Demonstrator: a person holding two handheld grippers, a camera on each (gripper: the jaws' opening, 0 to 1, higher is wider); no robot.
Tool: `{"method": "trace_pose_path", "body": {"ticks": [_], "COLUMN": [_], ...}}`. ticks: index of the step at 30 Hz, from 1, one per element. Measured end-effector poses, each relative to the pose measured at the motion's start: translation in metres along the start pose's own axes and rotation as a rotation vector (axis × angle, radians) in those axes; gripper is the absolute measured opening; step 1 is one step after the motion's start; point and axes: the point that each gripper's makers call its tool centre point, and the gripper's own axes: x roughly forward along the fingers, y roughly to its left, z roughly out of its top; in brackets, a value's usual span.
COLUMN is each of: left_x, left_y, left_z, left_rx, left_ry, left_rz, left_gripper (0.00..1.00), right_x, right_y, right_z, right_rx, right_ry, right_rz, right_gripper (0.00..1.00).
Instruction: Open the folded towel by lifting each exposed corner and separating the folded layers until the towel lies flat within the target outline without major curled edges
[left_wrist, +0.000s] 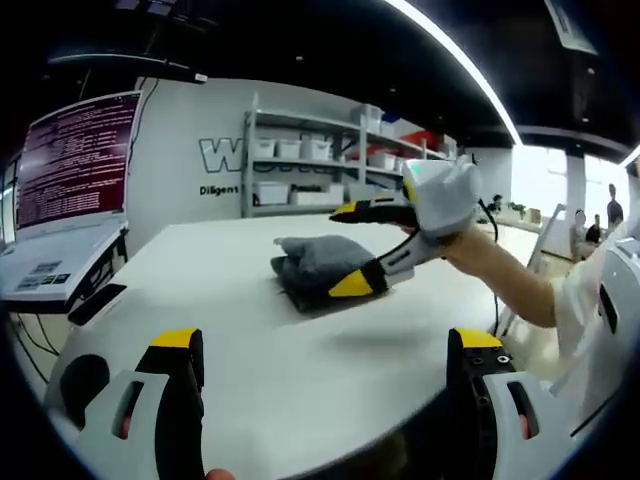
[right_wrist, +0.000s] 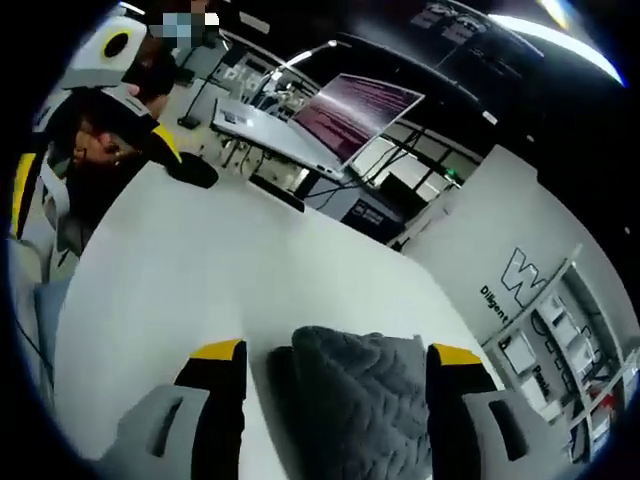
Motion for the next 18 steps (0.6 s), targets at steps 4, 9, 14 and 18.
{"method": "trace_pose_path", "body": {"ticks": [4,9,14,18], "left_x": [0.0,-0.001,-0.002,-0.002], "left_y": [0.0,-0.002,-0.003,-0.004], "left_z": [0.0,-0.001,0.0,0.0], "left_rx": [0.001,0.003,0.004,0.006], "left_ry": [0.0,0.002,0.0,0.003], "left_rz": [0.0,-0.003,-0.004,-0.007], "left_gripper": [0.99,0.99,0.99,0.99], "right_x": [0.009,0.019,0.021,0.021], "right_y": [-0.001,0.004,0.008,0.011], "right_z": [-0.004,-0.007,-0.007,-0.005], "right_rx": [-0.013,-0.036,-0.035,-0.05], "right_ry": [0.024,0.028,0.019,0.01], "right_rz": [-0.022,-0.021,-0.023,-0.02], "right_gripper": [0.65,0.54,0.41,0.32]}}
